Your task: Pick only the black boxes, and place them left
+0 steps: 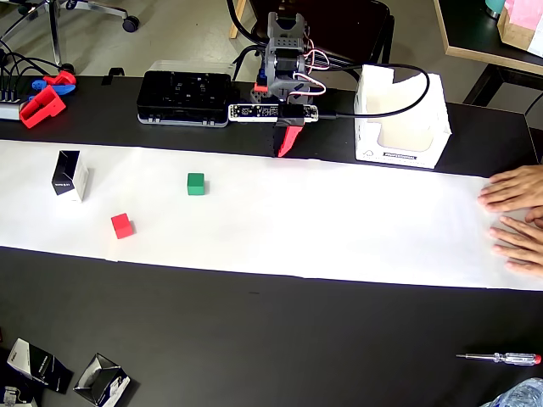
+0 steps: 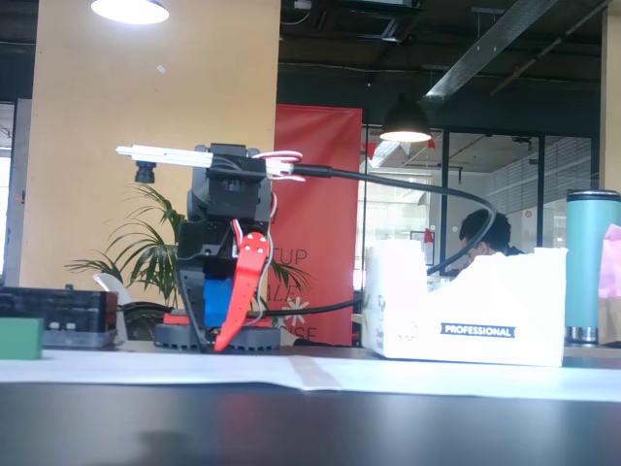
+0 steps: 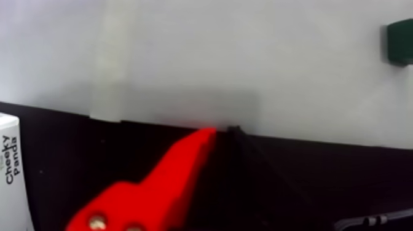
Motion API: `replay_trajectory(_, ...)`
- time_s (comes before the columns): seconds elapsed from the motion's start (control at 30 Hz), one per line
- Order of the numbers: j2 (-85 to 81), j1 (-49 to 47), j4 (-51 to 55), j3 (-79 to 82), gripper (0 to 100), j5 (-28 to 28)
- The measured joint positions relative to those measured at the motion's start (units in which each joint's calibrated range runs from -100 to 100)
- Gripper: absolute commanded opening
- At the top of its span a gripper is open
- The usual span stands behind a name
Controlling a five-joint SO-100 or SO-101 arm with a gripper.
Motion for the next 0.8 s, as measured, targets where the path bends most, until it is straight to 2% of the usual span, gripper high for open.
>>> replay_trajectory(0.53,0.00,0.00,0.00,0.00,0,0.00)
replay_trajectory(0.67,0.00,0.00,0.00,0.00,16,0.00)
replay_trajectory(0.8,0.00,0.18,0.08,-1.24,22,0.00)
